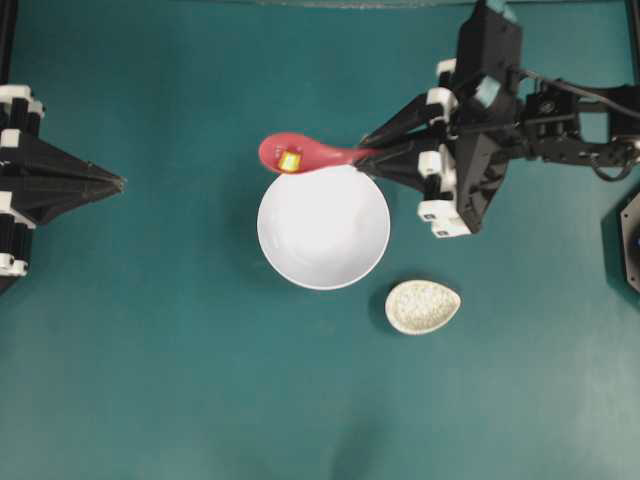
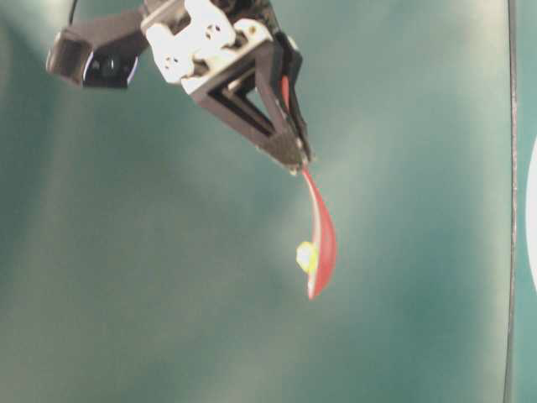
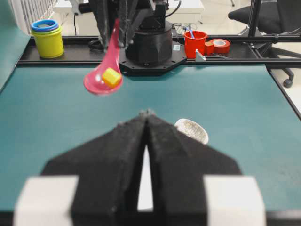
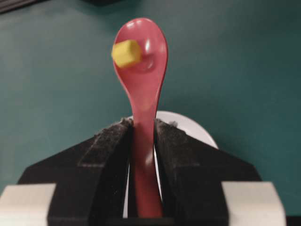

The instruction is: Scoop the yellow hexagonal prism block from the bowl with a spoon using the right arm.

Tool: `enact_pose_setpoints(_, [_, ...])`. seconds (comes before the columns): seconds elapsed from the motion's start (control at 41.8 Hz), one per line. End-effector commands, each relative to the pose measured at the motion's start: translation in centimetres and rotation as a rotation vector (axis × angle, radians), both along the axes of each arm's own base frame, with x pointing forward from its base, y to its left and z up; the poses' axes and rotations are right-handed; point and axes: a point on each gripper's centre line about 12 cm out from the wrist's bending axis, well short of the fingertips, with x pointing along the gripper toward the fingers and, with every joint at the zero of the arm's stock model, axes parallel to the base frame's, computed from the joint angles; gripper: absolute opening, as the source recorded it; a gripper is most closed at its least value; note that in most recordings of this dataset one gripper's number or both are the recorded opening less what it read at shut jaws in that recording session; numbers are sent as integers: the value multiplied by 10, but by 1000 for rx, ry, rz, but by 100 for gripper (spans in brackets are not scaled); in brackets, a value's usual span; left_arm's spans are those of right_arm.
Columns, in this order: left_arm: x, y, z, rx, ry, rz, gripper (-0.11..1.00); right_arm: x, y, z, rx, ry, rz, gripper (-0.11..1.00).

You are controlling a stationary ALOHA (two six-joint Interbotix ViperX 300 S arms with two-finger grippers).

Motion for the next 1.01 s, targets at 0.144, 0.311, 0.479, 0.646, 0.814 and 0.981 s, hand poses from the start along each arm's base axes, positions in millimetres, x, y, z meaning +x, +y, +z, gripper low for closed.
enact_pose_setpoints(0.144, [2,0,10,2,-25,0,0,-2,1,13,0,-37,1,23])
enact_pose_setpoints(0.311, [2,0,10,2,-25,0,0,-2,1,12,0,-35,1,23])
enact_pose_setpoints(0.479, [2,0,10,2,-25,0,0,-3,1,12,-4,-33,3,23])
enact_pose_setpoints(0.646, [2,0,10,2,-26,0,0,-4,1,12,-6,-36,3,23])
enact_pose_setpoints(0.814, [2,0,10,2,-25,0,0,-4,2,13,2,-39,1,23])
enact_pose_setpoints(0.981, [2,0,10,2,-26,0,0,-4,4,14,0,-46,6,23])
